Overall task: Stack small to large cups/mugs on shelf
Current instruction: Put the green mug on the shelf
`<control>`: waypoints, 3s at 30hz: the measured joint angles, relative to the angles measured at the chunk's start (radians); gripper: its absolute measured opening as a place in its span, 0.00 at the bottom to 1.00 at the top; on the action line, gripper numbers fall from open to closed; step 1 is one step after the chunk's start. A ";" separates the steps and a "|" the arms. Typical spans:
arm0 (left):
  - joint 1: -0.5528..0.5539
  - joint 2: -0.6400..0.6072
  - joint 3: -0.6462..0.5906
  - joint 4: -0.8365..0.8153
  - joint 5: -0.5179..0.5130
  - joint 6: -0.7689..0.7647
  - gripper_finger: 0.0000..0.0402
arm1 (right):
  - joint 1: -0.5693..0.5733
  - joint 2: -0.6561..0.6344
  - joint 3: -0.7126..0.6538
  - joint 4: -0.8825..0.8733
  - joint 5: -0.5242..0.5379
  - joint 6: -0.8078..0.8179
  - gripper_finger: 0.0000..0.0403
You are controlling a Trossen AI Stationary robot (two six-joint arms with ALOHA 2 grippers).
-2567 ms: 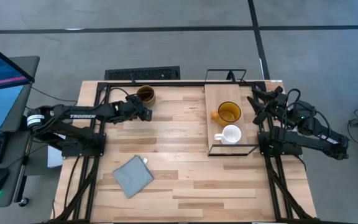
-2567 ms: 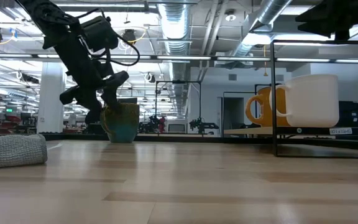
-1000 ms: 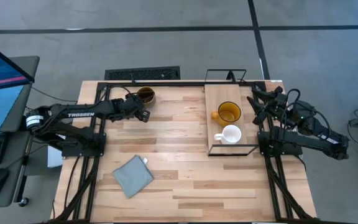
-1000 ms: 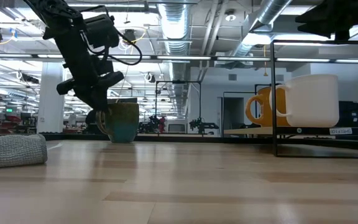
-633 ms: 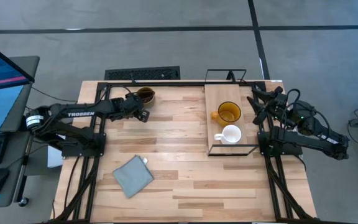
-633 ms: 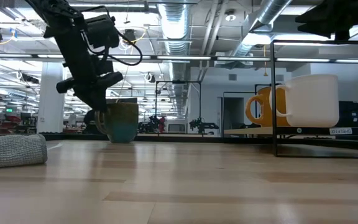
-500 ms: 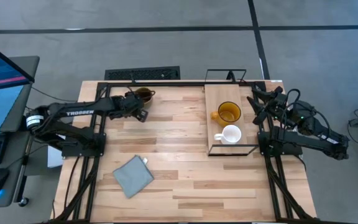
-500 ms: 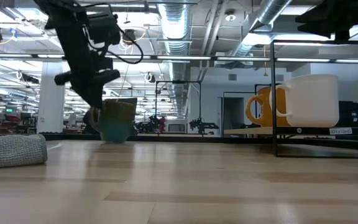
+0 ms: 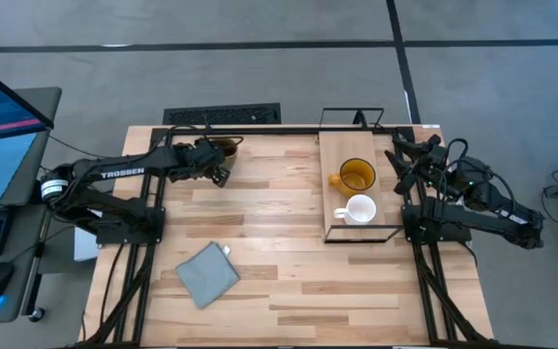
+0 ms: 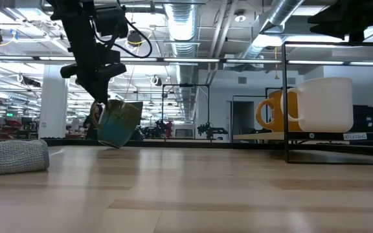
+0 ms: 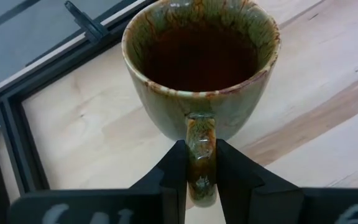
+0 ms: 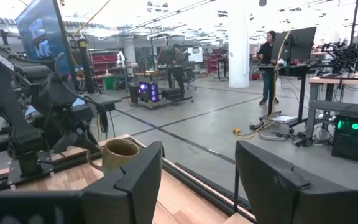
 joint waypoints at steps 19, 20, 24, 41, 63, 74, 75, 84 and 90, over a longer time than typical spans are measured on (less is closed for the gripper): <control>-0.060 0.000 -0.053 0.142 0.007 -0.034 0.11 | 0.000 0.000 0.000 0.000 0.000 -0.001 0.56; -0.060 0.000 -0.054 0.170 0.030 -0.020 0.11 | 0.000 0.000 0.000 0.000 0.000 -0.001 0.56; -0.060 0.000 -0.054 0.285 0.107 0.021 0.11 | 0.000 0.000 0.000 0.000 0.000 -0.001 0.56; -0.061 0.148 -0.053 0.670 0.291 0.165 0.11 | 0.000 0.000 0.000 0.000 0.000 0.011 0.56; -0.064 0.493 0.318 0.755 0.270 0.460 0.11 | 0.000 0.000 0.000 0.000 0.000 0.017 0.56; -0.042 0.499 0.327 0.867 0.346 0.470 0.11 | 0.000 0.000 0.000 0.000 0.000 0.018 0.56; -0.042 0.503 0.328 0.888 0.350 0.469 0.11 | 0.000 0.000 0.000 0.000 0.000 0.018 0.56; -0.017 0.506 0.340 0.937 0.371 0.490 0.11 | 0.000 0.000 0.000 0.002 0.000 0.020 0.56; 0.008 0.506 0.340 0.995 0.411 0.484 0.11 | 0.000 0.000 0.000 0.008 0.000 0.020 0.56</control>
